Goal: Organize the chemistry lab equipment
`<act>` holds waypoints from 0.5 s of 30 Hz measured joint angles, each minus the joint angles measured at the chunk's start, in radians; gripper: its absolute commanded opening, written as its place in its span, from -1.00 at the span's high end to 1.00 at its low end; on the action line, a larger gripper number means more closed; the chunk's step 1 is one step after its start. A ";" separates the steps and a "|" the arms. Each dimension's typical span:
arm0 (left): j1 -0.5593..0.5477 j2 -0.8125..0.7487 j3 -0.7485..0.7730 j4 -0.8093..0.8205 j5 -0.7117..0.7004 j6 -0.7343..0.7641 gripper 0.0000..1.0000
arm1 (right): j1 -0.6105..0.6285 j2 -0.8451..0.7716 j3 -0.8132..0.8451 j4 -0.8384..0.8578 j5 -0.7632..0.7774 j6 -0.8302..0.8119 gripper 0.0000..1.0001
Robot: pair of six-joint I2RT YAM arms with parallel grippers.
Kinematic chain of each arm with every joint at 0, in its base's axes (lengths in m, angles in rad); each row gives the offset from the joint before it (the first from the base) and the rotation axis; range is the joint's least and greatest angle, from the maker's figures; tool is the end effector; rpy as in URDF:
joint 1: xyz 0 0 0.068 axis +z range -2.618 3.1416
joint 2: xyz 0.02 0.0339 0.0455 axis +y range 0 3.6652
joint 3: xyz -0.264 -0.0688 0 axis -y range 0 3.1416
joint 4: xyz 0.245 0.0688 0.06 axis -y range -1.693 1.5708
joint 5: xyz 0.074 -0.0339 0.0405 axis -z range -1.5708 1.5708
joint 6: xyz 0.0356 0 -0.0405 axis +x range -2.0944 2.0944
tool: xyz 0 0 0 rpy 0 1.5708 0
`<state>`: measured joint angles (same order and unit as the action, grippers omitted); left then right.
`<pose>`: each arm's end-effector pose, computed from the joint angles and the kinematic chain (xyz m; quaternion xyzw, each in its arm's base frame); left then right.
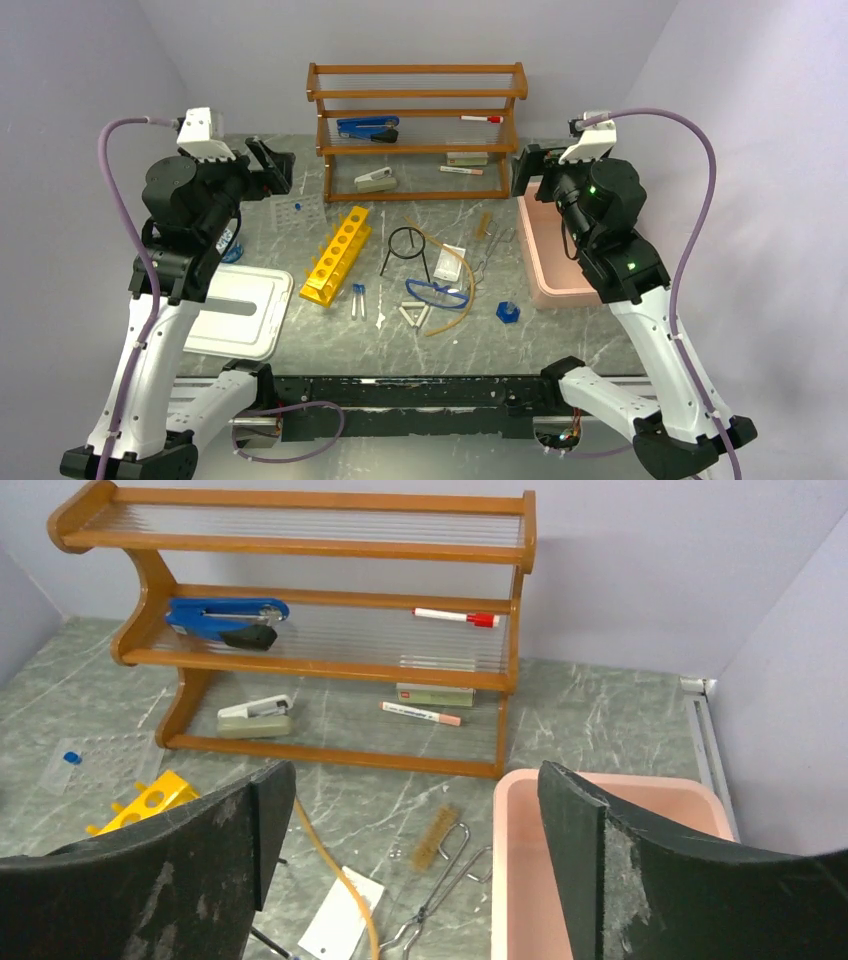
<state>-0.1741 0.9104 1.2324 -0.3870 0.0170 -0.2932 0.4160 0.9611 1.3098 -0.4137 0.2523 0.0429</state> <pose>0.1780 -0.0319 0.4493 -0.0376 0.7287 -0.1643 0.6637 0.1745 0.0674 0.4630 -0.0497 0.7273 0.0649 0.6814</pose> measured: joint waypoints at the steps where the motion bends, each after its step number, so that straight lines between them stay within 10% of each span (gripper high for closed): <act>1: -0.001 -0.002 -0.003 0.010 0.003 0.002 -0.93 | 0.000 -0.003 -0.006 0.008 -0.001 -0.006 -0.96; 15: -0.013 -0.032 -0.029 0.098 0.070 0.016 -0.94 | 0.012 -0.049 -0.053 0.060 -0.004 -0.018 -0.88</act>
<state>-0.1875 0.8783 1.2037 -0.2886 0.0872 -0.2775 0.4282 0.9119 1.2568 -0.3534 0.2485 0.0250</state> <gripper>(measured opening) 0.970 0.994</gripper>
